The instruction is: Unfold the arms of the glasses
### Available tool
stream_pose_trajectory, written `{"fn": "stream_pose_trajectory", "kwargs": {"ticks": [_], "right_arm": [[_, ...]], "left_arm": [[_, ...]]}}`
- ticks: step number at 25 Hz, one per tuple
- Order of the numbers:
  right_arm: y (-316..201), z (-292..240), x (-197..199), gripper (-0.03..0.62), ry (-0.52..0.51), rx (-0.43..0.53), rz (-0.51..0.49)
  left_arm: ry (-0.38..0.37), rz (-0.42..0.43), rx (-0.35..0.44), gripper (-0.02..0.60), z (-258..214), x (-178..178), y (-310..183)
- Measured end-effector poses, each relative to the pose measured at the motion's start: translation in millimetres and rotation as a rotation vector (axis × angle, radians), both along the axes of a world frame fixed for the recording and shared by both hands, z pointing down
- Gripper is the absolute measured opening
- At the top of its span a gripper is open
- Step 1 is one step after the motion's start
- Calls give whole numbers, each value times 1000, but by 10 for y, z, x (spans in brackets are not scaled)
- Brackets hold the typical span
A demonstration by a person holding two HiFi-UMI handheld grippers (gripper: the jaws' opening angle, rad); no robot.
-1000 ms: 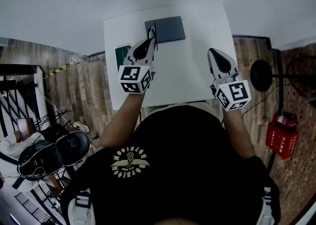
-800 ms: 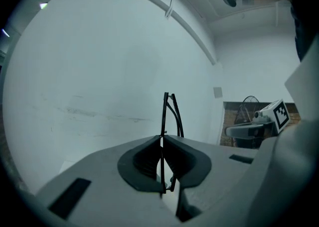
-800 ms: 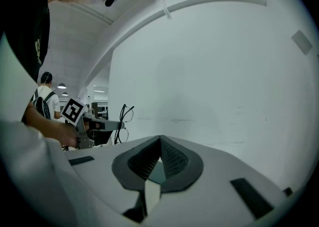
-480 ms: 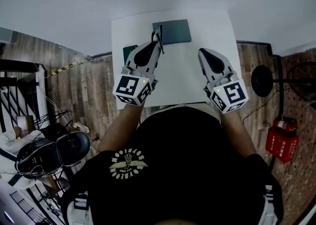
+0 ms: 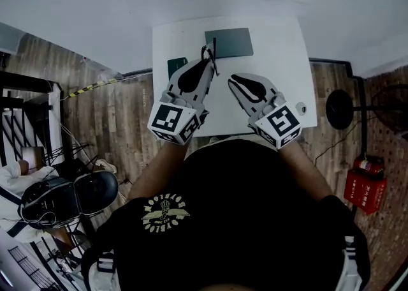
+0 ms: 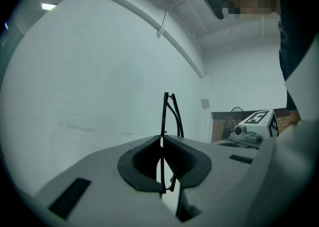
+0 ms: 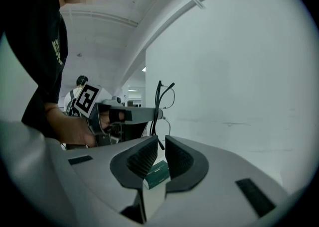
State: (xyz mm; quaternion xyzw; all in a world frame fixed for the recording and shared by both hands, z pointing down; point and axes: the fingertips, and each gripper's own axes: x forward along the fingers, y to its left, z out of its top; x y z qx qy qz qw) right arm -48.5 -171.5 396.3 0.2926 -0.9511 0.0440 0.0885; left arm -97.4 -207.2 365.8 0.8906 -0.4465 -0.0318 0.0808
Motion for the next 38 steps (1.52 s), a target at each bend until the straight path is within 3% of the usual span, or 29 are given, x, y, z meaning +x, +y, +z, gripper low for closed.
{"fn": "stream_pose_trajectory", "kwargs": {"ticks": [5, 13, 16, 18, 23, 31, 38], "right_arm": [[137, 139, -130, 60, 80, 33, -11], [233, 248, -169, 67, 180, 67, 14], [285, 229, -200, 63, 225, 126, 14], [303, 236, -184, 23, 242, 148, 20], [335, 287, -115, 21, 243, 130, 36], [297, 222, 53, 26, 169, 79, 111], [230, 195, 195, 30, 172, 73, 150]], "left_arm": [[65, 37, -28, 22, -49, -3, 167], [76, 105, -35, 23, -121, 116, 359], [73, 140, -37, 23, -124, 168, 425], [57, 149, -31, 21, -109, 193, 435], [9, 141, -25, 21, -21, 154, 397], [-131, 96, 28, 22, 65, -59, 272], [-204, 52, 14, 23, 266, -237, 190]]}}
